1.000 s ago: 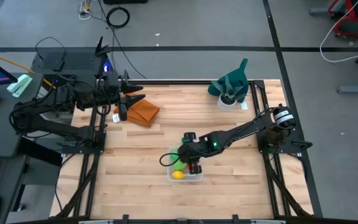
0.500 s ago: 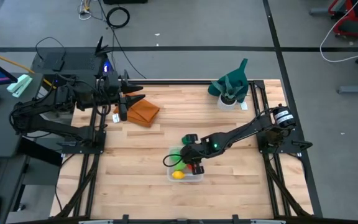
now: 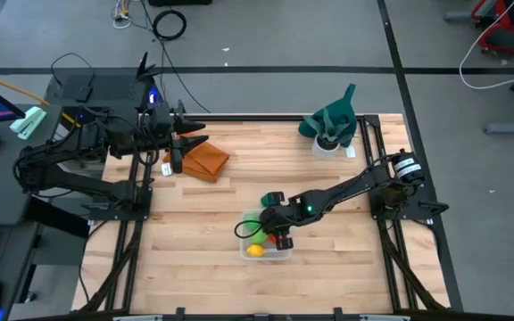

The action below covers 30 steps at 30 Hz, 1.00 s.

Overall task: Pick and placing Produce into tupperware
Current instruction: Put the eggplant into the transparent bin, then put the bell pepper into the transparent bin

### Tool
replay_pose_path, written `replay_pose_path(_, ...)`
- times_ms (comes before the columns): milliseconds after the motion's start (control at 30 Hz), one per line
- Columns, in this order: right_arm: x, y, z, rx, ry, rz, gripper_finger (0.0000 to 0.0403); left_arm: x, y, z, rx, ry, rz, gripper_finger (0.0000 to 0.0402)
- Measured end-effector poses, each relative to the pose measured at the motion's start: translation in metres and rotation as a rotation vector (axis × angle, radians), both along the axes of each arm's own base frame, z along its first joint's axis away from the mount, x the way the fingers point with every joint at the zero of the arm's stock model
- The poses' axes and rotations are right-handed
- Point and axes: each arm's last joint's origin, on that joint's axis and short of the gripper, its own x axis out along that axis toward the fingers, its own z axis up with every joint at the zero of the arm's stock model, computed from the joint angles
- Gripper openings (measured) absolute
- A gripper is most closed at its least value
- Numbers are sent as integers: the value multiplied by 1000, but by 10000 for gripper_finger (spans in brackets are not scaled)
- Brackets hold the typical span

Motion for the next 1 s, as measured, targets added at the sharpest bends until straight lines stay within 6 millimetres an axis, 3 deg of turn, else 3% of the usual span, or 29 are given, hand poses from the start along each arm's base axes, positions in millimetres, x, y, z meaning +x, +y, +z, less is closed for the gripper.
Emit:
replay_pose_path(367, 0, 0, 1, -6, 1, 9, 160, 0, 0, 0, 0, 0, 0, 174)
replay_pose_path(667, 20, 1, 39, -14, -111, 53, 158, 0, 0, 0, -3, 0, 0, 174)
replay_pose_path(800, 27, -17, 57, -26, -103, 18, 158, 0, 0, 0, -3, 0, 0, 174)
replay_pose_path(1000, 28, -69, 67, 54, -8, -134, 158, 0, 0, 0, -4, 0, 0, 174)
